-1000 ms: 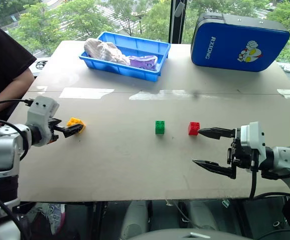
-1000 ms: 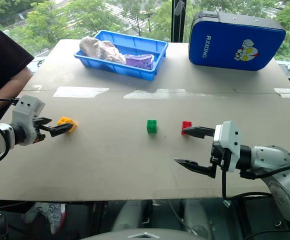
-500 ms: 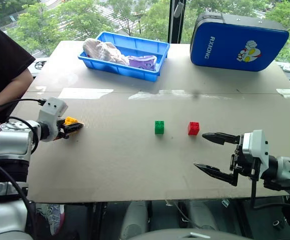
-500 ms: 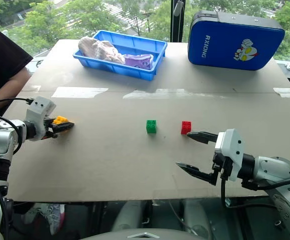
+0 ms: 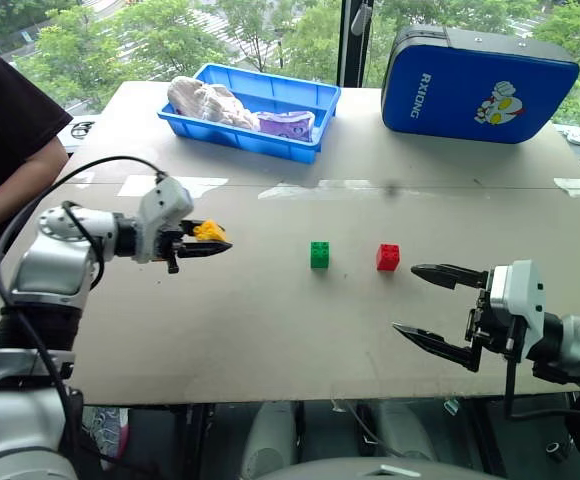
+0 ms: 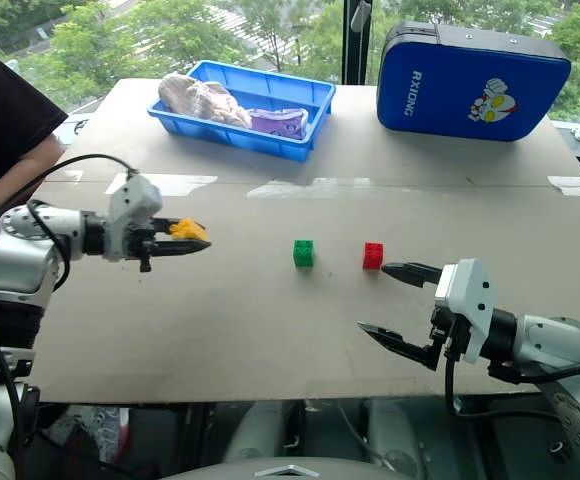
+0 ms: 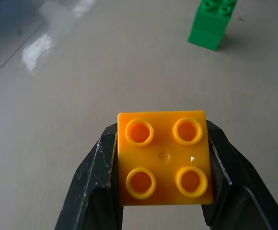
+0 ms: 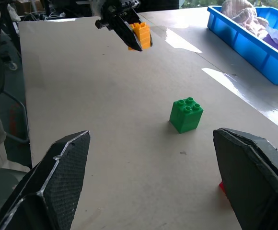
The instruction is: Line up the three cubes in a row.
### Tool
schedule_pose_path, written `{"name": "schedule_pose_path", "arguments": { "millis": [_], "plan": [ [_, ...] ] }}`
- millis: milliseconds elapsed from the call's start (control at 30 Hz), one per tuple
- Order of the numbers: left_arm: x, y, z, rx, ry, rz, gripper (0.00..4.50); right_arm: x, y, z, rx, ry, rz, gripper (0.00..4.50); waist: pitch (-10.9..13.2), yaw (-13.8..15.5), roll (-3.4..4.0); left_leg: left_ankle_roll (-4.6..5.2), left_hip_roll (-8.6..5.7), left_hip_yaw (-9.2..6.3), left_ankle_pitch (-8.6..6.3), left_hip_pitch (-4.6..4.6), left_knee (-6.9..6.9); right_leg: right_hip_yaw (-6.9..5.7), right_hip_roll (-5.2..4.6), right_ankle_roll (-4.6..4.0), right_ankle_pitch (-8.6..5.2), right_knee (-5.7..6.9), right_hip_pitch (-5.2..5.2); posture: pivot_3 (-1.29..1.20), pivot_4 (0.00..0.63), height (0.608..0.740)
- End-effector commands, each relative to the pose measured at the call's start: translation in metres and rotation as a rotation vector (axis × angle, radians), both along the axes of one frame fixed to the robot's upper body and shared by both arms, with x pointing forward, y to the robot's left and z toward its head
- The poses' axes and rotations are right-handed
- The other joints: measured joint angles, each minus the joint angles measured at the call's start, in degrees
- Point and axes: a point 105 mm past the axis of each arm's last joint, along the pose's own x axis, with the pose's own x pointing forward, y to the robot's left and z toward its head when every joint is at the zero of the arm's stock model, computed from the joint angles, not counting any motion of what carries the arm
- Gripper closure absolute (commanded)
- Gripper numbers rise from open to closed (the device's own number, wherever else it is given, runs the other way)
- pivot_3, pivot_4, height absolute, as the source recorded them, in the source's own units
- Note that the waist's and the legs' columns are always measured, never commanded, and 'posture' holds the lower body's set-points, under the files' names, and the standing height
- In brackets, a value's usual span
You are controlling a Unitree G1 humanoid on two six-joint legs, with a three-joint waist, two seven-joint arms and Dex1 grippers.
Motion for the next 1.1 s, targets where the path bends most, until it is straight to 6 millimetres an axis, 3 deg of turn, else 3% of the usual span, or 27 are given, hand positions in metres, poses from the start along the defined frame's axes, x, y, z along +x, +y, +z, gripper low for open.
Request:
{"name": "schedule_pose_path", "arguments": {
  "millis": [33,300,1100],
  "plan": [
    [0.008,-0.009,0.0,0.093,-0.046,-0.141,3.16,-0.005,0.001,0.011,-0.007,-0.06,0.013,0.28,0.0,-0.1,-0.01,0.0,-0.03,0.05,0.0,-0.03,0.0,0.0,0.03,0.0,0.0,-0.01,-0.01,0.0,0.15,0.74],
    [0.023,-0.031,-0.01,0.128,-0.016,-0.266,3.16,-0.011,0.004,0.012,-0.013,-0.064,-0.007,0.28,0.0,-0.2,-0.04,0.01,-0.03,0.11,0.0,-0.08,0.05,0.04,0.13,0.03,-0.01,-0.02,-0.01,0.0,0.15,0.74],
    [0.03,-0.041,-0.028,0.162,-0.008,-0.303,3.16,-0.014,-0.004,0.009,-0.028,-0.043,-0.054,0.28,0.0,-0.1,-0.05,0.02,0.02,-0.07,0.0,-0.08,0.11,0.03,0.13,0.18,-0.09,0.01,0.01,0.0,0.15,0.74]
  ]
}}
